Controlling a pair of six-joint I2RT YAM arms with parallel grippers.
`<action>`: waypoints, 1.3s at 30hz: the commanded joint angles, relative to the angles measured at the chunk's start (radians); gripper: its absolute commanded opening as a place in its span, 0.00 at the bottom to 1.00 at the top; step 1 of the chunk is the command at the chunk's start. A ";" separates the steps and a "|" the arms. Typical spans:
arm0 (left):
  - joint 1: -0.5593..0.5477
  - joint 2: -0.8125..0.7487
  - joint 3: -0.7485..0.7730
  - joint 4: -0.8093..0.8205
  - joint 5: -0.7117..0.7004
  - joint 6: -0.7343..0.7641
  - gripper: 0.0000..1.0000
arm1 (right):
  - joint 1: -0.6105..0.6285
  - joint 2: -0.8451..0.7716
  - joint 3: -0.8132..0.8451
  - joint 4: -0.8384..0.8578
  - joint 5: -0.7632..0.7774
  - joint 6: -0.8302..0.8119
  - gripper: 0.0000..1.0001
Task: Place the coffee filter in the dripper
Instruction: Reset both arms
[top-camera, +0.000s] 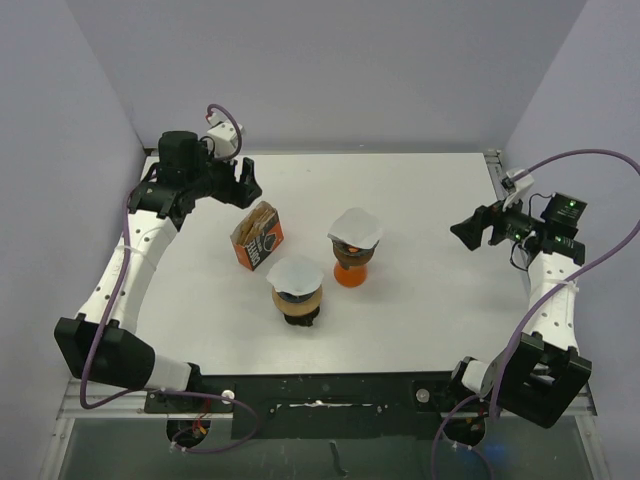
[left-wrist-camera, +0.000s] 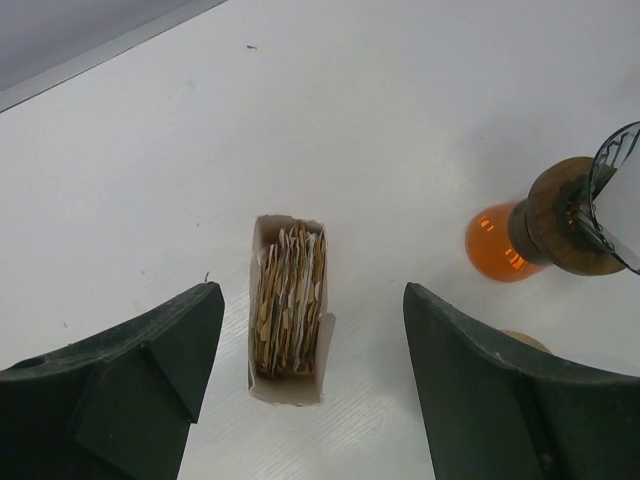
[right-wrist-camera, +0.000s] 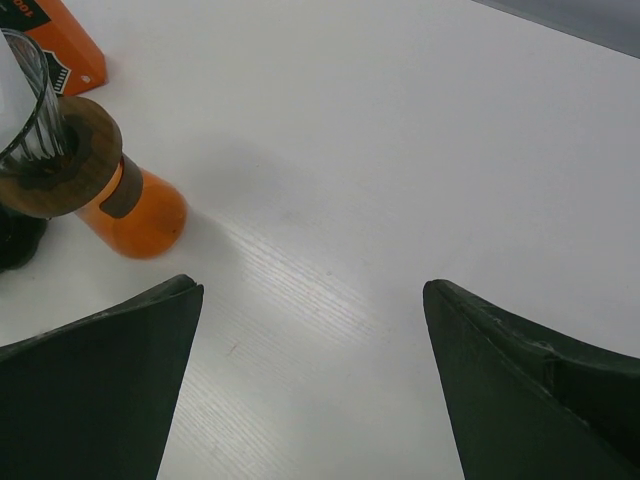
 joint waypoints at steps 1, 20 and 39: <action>0.002 -0.057 -0.046 0.079 0.039 0.005 0.71 | -0.009 -0.032 -0.010 0.037 -0.015 -0.050 0.97; -0.015 -0.053 -0.148 0.148 0.062 0.024 0.71 | -0.054 -0.051 -0.055 0.058 -0.061 -0.065 0.98; -0.064 0.043 -0.171 0.167 -0.092 0.116 0.51 | -0.006 -0.075 -0.056 0.077 -0.113 -0.006 0.98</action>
